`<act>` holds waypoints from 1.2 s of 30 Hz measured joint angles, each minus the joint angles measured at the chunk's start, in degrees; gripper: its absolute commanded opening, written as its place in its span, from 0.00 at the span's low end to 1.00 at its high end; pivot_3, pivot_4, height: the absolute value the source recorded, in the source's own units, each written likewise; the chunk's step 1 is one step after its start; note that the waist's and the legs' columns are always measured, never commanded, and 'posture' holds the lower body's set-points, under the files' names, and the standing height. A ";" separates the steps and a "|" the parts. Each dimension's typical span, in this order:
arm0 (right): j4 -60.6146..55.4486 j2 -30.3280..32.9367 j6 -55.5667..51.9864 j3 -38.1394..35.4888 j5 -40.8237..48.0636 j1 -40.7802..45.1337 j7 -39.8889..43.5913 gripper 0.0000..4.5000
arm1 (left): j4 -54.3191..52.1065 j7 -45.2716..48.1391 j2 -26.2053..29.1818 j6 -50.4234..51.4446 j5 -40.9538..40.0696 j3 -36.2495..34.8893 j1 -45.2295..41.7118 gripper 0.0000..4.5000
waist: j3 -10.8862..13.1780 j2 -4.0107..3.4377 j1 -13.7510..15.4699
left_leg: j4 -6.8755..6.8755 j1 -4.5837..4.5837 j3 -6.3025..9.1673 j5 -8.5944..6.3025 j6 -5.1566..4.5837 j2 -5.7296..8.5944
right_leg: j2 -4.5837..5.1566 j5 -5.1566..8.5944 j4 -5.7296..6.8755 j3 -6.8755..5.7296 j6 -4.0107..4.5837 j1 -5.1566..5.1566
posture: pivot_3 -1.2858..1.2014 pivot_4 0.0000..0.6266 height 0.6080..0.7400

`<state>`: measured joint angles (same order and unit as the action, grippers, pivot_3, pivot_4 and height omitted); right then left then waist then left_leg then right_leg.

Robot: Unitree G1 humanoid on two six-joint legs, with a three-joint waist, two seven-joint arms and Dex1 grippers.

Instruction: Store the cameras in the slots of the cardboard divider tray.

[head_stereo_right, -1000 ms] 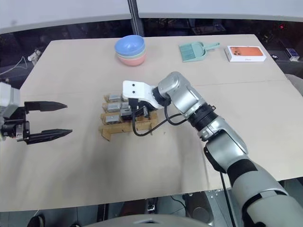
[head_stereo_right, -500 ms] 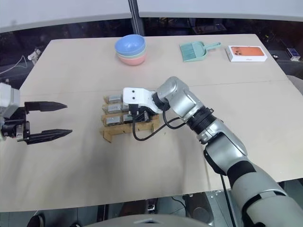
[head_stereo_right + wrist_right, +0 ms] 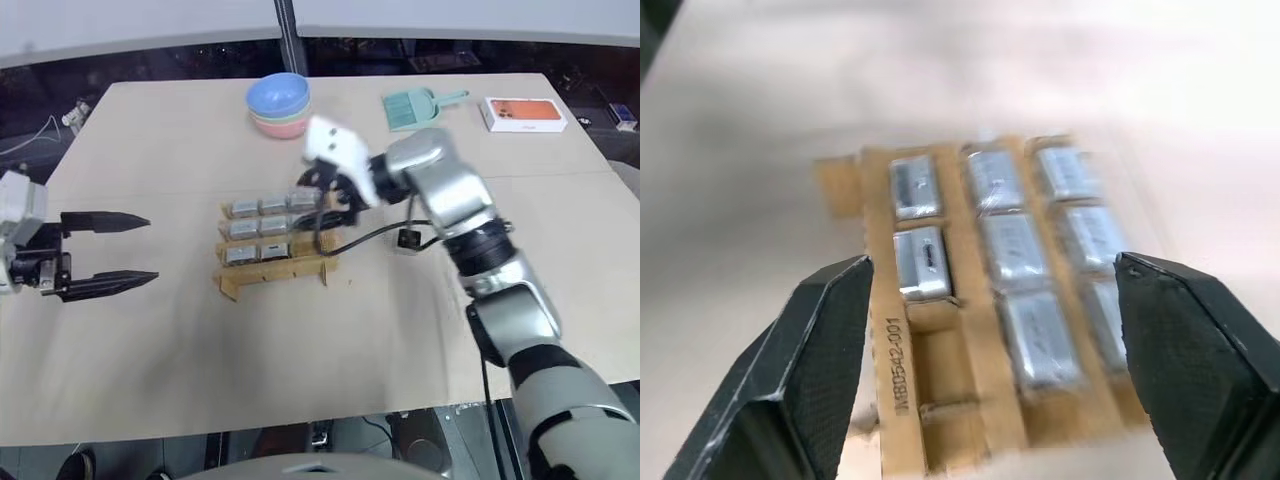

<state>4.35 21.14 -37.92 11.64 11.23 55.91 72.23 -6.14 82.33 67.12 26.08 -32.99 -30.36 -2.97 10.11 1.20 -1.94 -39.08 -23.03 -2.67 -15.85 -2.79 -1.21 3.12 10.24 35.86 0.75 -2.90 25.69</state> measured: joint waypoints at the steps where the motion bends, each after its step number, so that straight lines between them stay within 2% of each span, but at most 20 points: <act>1: -1.66 2.19 -0.16 -1.52 1.33 -3.17 -0.01 0.84 | -0.03 0.06 0.00 0.00 -0.15 0.31 -0.32 1.00 | 0.01 -0.01 0.08 | 0.00 0.00 -0.02 0.00 -0.01 0.00 | 0.00 0.00 0.00 0.01 0.00 0.00 | 0.52 0.24 1.00; 5: -3.44 11.23 3.94 -4.10 2.04 -15.78 0.00 0.84 | 0.21 0.25 -0.05 0.00 -0.68 3.06 -2.85 1.00 | 0.03 -0.02 0.18 | -0.01 0.02 -0.09 -0.01 -0.03 0.03 | -0.01 0.07 0.00 0.05 0.10 0.00 | 0.52 0.24 1.00; 8: -2.53 13.76 9.68 -4.85 1.43 -21.28 -0.65 0.84 | 0.13 0.56 -0.06 0.07 -1.55 4.88 -5.74 1.00 | 0.03 -0.02 -0.32 | -0.02 0.14 -0.19 -0.01 -0.03 0.07 | -0.14 0.07 0.03 0.20 0.08 -0.01 | 0.52 0.24 1.00; 12: 1.57 14.36 16.07 -4.79 -0.62 -22.80 -1.85 0.84 | 0.24 1.19 -0.08 -0.01 -2.05 6.42 -6.45 1.00 | 0.03 -0.02 -0.71 | -0.02 0.25 -0.20 -0.01 -0.04 0.00 | -0.27 0.06 0.07 0.33 0.05 -0.01 | 0.52 0.24 1.00; 14: 10.07 13.32 22.15 -4.54 -3.17 -22.69 -4.56 0.84 | 1.42 1.30 -0.38 -0.27 -1.99 8.40 -7.87 1.00 | 0.04 -0.01 -0.45 | -0.02 0.21 -0.26 -0.01 -0.04 0.00 | -0.27 0.07 0.07 0.31 0.08 -0.02 | 0.52 0.24 1.00; 18: 18.52 11.88 28.55 -3.48 -5.13 -20.09 -6.02 0.84 | 2.40 1.48 -0.41 -0.34 -2.02 8.65 -9.31 1.00 | 0.05 -0.01 -0.44 | -0.03 0.16 -0.25 -0.01 -0.04 0.01 | -0.26 0.01 0.03 0.34 -0.01 0.00 | 0.52 0.24 1.00; 22: 22.25 11.65 32.03 -2.99 -6.10 -18.18 -5.56 0.84 | 2.76 1.73 -0.41 -0.39 -2.01 8.66 -9.31 1.00 | 0.04 -0.01 -0.38 | -0.03 0.12 -0.22 -0.01 -0.04 0.00 | -0.26 0.01 0.00 0.34 -0.01 -0.01 | 0.52 0.24 1.00; 25: 23.86 11.46 32.50 -1.89 -6.35 -18.10 -4.39 0.67 | 2.75 1.73 -0.41 -0.39 -2.01 8.65 -9.29 1.00 | 0.05 -0.01 -0.36 | -0.03 0.12 -0.22 -0.01 -0.04 0.00 | -0.25 0.01 0.02 0.34 -0.01 -0.01 | 0.52 0.24 1.00; 27: 23.92 11.50 33.53 -1.48 -6.24 -18.09 -3.05 0.45 | 2.74 1.70 -0.42 -0.37 -2.05 8.63 -9.28 1.00 | 0.04 -0.01 -0.35 | -0.04 0.14 -0.20 -0.01 -0.04 0.00 | -0.26 0.01 0.03 0.34 -0.01 -0.02 | 0.52 0.24 1.00; 28: 23.90 11.58 33.92 -1.43 -6.24 -18.10 -2.50 0.40 | 2.73 1.69 -0.43 -0.33 -2.12 8.62 -9.28 1.00 | 0.04 -0.01 -0.34 | -0.05 0.14 -0.19 -0.01 -0.04 -0.01 | -0.26 0.01 0.03 0.34 -0.01 -0.02 | 0.52 0.24 1.00; 33: 23.66 10.93 34.75 -1.54 -5.78 -18.12 -2.94 0.40 | 2.86 1.15 -1.53 1.75 -3.34 8.98 -10.26 1.00 | 0.05 -0.01 -0.33 | -0.05 0.13 -0.17 -0.01 -0.04 -0.02 | -0.26 0.00 0.04 0.33 -0.01 -0.02 | 0.52 0.24 1.00; 36: 18.68 9.31 37.06 -1.60 -5.48 -17.95 -4.90 0.40 | 3.75 -4.02 -4.62 9.20 -4.71 12.79 -15.26 1.00 | 0.07 -0.05 -0.27 | -0.10 0.15 -0.09 -0.01 -0.04 0.01 | -0.26 -0.01 0.12 0.34 -0.03 -0.03 | 0.52 0.24 1.00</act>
<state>23.02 30.45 -0.86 10.04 5.76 37.96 67.33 -2.40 78.31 62.50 35.29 -37.70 -17.58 -18.23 10.18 1.15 -2.20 -39.19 -22.88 -2.76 -15.86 -2.83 -1.21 2.85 10.23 35.99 1.09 -2.93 25.66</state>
